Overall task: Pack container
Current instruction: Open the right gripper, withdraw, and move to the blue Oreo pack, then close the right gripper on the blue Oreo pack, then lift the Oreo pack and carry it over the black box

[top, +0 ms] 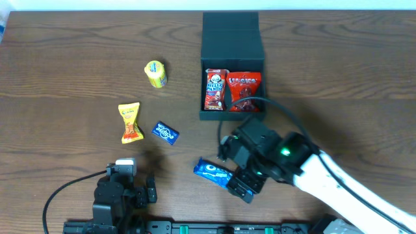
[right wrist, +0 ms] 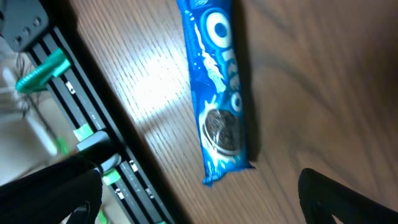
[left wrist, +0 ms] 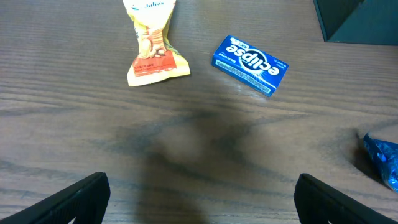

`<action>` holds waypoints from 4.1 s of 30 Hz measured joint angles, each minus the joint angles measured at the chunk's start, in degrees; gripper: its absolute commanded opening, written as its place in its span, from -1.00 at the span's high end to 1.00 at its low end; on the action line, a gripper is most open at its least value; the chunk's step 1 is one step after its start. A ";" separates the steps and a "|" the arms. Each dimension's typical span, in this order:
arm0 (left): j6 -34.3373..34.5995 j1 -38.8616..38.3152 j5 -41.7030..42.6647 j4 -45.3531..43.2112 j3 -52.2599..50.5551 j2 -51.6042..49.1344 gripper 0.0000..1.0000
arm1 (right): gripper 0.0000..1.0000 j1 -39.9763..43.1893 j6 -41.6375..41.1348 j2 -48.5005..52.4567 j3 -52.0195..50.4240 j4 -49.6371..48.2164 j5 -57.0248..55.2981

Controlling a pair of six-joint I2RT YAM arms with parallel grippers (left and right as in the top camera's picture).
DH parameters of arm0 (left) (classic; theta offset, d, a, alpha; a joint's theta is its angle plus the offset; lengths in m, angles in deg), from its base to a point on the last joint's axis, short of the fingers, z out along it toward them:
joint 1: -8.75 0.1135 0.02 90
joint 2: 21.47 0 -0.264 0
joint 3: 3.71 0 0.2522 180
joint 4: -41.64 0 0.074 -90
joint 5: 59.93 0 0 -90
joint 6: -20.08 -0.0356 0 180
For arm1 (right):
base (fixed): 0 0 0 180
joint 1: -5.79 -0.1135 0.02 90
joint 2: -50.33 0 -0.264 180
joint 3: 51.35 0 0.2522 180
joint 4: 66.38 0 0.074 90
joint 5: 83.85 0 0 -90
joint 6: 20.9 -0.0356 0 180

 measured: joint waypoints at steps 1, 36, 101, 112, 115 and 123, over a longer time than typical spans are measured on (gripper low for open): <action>0.00 0.00 0.00 0.00 0.00 0.00 -0.91 | -0.98 -0.37 0.44 1.49 0.00 -0.70 -0.04; 0.00 0.00 0.00 0.00 0.00 0.00 -0.91 | -0.98 -6.14 2.19 25.94 -0.02 -14.16 -11.50; 0.00 0.00 0.00 0.00 0.00 0.00 -0.91 | 0.59 -6.36 2.58 26.05 -0.04 -13.97 -10.84; 0.00 0.00 0.00 0.00 0.00 0.00 -0.91 | 0.79 -6.36 2.36 25.99 -0.02 -13.94 -10.84; 0.00 0.00 0.00 0.00 0.00 0.00 -0.91 | 0.83 -6.36 2.08 25.73 -0.04 -13.94 -10.86; 0.00 0.00 0.00 0.00 0.00 0.00 -0.91 | 0.97 -6.36 1.03 20.46 -0.15 -14.01 -11.15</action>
